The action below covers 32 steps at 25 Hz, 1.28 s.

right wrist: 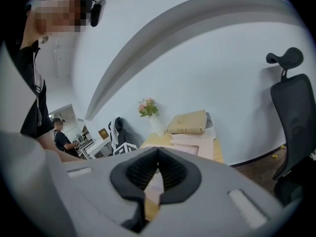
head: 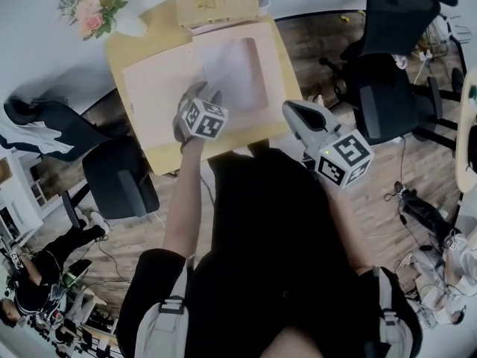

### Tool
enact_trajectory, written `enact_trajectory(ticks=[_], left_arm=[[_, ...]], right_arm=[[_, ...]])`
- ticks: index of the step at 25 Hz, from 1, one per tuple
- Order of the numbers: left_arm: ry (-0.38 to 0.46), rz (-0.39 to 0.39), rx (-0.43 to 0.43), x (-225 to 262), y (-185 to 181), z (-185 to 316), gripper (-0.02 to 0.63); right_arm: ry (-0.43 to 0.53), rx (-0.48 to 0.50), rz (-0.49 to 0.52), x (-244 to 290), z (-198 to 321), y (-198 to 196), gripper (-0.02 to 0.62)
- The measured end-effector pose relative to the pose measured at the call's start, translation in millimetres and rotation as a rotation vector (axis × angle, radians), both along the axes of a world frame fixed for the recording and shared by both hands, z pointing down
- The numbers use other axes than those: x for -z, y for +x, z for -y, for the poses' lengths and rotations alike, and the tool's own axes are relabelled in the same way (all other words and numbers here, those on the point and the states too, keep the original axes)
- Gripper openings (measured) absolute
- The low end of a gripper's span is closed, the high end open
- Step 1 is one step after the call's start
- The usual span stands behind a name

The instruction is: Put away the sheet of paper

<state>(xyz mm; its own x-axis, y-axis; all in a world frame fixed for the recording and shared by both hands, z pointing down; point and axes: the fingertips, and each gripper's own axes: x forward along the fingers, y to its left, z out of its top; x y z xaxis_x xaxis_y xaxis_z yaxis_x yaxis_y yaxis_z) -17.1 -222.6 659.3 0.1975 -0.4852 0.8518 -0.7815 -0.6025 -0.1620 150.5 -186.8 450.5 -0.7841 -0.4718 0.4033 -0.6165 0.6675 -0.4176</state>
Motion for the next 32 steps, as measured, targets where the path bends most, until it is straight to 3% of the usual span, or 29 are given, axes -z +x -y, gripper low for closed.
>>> enact_trajectory(ticks=[15,25,32], left_arm=[[0.066,-0.069,-0.063,58.5,-23.7,-29.0,0.178],[0.245,-0.166,0.016,150.7,-84.6,-29.0,0.139],[0.359,-0.275,0.038,205.2,-106.8,-36.6,0.110]], right_arm=[[0.069,-0.049,0.032,28.5,-11.8,-56.8,0.003],[0.148,-0.081,0.049,57.7,-15.8,-102.9,0.003],[0.205,-0.103,0.038,74.0,-24.2,-126.9,0.003]])
